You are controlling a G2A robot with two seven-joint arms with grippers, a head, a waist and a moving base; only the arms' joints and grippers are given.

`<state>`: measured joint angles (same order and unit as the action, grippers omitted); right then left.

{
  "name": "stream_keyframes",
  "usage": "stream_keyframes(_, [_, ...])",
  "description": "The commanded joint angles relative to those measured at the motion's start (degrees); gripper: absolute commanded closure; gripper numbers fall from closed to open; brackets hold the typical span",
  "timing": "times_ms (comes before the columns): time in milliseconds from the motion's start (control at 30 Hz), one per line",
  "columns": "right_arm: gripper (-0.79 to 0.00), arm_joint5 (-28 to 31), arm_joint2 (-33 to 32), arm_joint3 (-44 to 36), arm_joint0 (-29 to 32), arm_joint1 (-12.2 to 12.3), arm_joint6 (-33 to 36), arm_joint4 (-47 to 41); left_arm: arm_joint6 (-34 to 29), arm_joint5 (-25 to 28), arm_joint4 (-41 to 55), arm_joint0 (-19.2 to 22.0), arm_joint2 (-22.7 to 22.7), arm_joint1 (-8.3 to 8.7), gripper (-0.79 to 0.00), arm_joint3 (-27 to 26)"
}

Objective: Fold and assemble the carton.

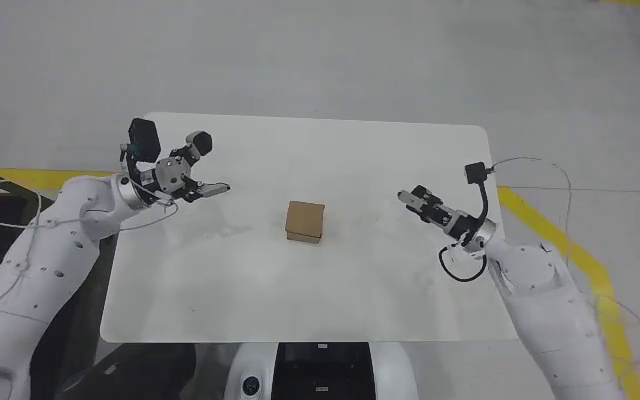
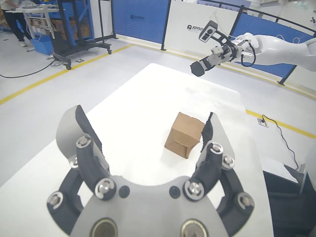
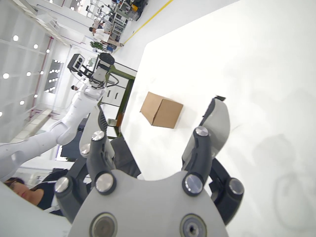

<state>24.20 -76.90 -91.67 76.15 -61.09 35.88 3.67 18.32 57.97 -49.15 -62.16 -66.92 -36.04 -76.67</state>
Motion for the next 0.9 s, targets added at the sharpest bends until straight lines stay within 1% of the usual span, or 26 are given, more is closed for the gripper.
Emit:
stream_keyframes(0, [-0.785, 0.43, -0.87, -0.97, 0.44, 0.12, -2.23, 3.30, -0.03, -0.18, 0.28, -0.56, -1.32, 0.13, -0.785, 0.29])
stream_keyframes(167, [-0.785, 1.55, -2.81, -3.45, 1.35, 0.30, -8.40, 11.39, 0.14, -0.55, 0.69, -2.09, -4.45, 0.38, -0.785, 0.43])
stream_keyframes(333, [-0.785, 2.70, -3.54, -5.14, 2.18, 0.26, -13.24, 16.08, -0.29, -0.72, 0.71, -3.73, -7.07, 0.53, -0.785, -0.06])
stream_keyframes(433, [-0.785, 2.29, -3.69, -5.43, 2.12, 0.24, -14.31, 17.88, -0.59, -0.82, 0.89, -4.49, -8.36, 0.54, -0.785, -0.45])
stream_keyframes(567, [-0.785, 1.66, -3.65, -5.26, 1.84, 0.17, -14.68, 18.07, -0.84, -0.72, 1.29, -5.38, -9.62, 0.42, -0.785, -1.11])
stream_keyframes(867, [-0.785, 1.66, -3.65, -5.26, 1.84, 0.17, -14.68, 18.07, -0.84, -0.72, 1.29, -5.38, -9.62, 0.42, -0.784, -1.11])
